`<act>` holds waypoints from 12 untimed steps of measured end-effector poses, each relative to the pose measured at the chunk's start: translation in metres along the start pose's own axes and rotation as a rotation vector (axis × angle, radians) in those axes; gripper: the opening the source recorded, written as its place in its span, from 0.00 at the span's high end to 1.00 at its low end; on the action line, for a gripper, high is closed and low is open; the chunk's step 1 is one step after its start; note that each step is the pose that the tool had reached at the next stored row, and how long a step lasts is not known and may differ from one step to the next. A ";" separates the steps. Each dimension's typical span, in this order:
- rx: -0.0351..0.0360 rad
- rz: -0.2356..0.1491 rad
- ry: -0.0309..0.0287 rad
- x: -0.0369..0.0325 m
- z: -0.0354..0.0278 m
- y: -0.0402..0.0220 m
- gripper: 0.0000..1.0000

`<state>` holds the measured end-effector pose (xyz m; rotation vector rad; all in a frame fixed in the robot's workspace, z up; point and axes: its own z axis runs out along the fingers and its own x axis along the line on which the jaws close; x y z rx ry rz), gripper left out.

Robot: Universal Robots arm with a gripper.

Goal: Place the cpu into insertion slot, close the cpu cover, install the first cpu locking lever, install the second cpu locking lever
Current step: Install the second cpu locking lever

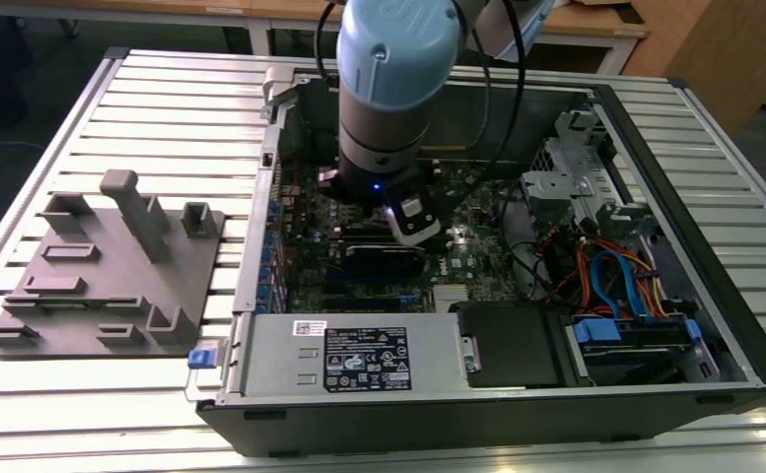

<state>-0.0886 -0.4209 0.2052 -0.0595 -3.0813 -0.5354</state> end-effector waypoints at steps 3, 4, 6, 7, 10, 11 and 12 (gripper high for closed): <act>0.0000 0.000 0.0000 0.0002 -0.0066 0.0024 0.89; 0.0001 0.000 0.0000 0.0002 -0.0089 0.0032 0.89; 0.0001 0.000 0.0000 0.0003 -0.0119 0.0043 0.89; 0.0000 0.000 -0.0001 0.0003 -0.0119 0.0043 0.89; -0.0001 0.000 -0.0001 0.0003 -0.0119 0.0043 0.89; 0.0000 0.000 -0.0001 0.0003 -0.0120 0.0043 0.89; 0.0000 0.000 -0.0001 0.0003 -0.0121 0.0043 0.89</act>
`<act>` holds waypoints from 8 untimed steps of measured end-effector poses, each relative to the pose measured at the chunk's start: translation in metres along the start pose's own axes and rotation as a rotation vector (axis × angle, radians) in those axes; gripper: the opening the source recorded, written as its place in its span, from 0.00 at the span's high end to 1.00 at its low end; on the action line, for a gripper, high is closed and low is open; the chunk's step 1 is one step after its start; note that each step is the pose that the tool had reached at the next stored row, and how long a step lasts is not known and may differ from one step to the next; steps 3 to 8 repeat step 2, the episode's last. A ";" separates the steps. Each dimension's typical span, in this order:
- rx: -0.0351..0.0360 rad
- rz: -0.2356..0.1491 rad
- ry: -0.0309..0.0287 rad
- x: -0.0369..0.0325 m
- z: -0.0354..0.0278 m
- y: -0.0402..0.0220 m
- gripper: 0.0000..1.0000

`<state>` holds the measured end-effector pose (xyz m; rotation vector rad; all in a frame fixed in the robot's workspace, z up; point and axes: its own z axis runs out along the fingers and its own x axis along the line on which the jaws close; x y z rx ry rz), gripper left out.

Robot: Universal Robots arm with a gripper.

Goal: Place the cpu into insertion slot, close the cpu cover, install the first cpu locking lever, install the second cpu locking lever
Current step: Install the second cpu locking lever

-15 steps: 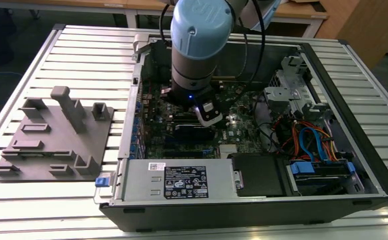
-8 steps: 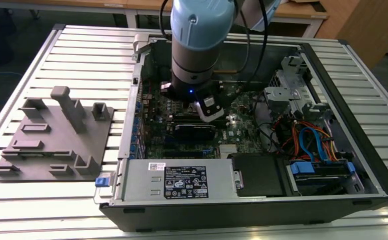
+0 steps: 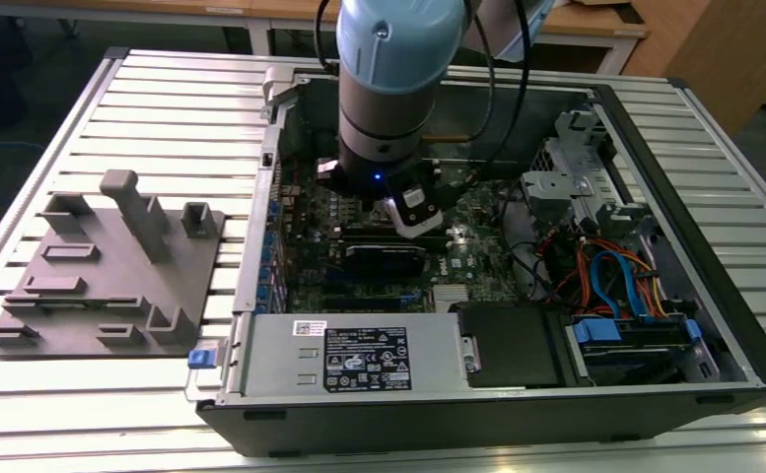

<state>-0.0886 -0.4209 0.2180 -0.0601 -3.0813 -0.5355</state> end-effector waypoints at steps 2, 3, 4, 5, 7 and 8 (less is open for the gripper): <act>0.0001 0.000 0.0000 0.0000 0.0000 0.0000 0.89; 0.0001 0.000 0.0000 0.0000 0.0000 0.0000 0.89; 0.0001 0.000 0.0000 0.0000 0.0000 0.0000 0.89; 0.0001 0.000 0.0000 0.0000 0.0000 0.0000 0.89; 0.0001 0.000 0.0000 0.0000 0.0000 0.0000 0.89; 0.0001 0.000 0.0000 0.0000 0.0000 0.0000 0.89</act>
